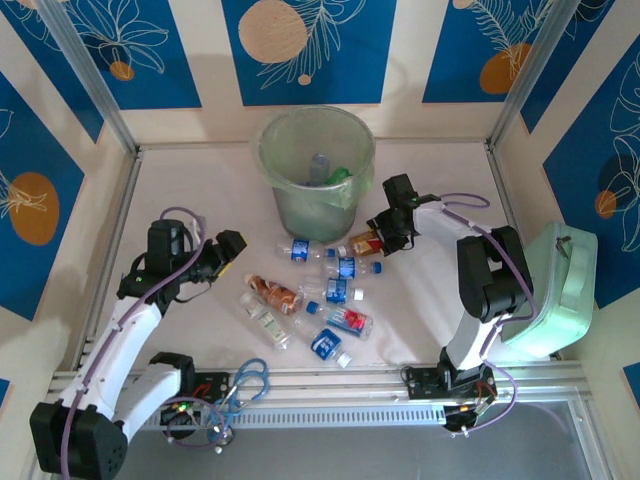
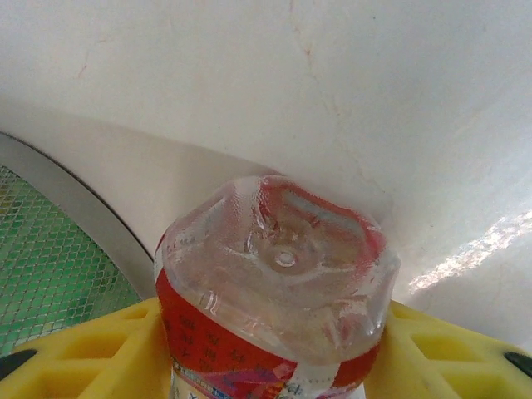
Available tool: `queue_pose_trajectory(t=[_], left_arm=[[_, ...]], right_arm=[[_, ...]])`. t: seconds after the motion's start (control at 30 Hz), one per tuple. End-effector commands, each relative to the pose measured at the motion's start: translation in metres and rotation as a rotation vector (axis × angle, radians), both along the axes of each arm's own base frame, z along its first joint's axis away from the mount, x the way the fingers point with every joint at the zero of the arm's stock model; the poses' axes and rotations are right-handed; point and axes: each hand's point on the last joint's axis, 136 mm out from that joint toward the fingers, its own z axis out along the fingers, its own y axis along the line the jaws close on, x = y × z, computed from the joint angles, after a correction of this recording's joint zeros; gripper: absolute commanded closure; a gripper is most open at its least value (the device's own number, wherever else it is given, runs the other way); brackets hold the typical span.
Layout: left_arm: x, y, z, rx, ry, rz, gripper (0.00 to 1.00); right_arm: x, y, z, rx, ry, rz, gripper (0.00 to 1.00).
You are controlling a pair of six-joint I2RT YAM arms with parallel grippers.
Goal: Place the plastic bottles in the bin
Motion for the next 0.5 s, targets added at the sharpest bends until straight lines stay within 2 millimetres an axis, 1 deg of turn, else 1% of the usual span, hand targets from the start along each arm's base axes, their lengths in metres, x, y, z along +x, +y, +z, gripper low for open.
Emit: queue_pose_trajectory(t=[0.0,0.13,0.27,0.43,0.47], left_arm=[[0.004,-0.005,0.015,-0.009,-0.04,-0.024,0.23],[0.007,-0.004,0.023,0.006,-0.06,-0.032,0.22],[0.009,-0.005,0.035,0.014,-0.084,-0.041,0.21],[0.011,-0.009,0.057,0.004,-0.146,-0.071,0.18],[0.011,-0.012,0.063,-0.008,-0.162,-0.085,0.18]], right_arm=[[-0.005,-0.012,0.011,-0.049,-0.01,0.008,0.48],[-0.008,-0.016,0.026,-0.071,-0.059,0.039,0.49],[-0.016,-0.019,0.042,-0.095,-0.113,0.088,0.5],[-0.033,-0.026,0.07,-0.155,-0.201,0.168,0.52],[-0.038,-0.027,0.078,-0.167,-0.229,0.187,0.52]])
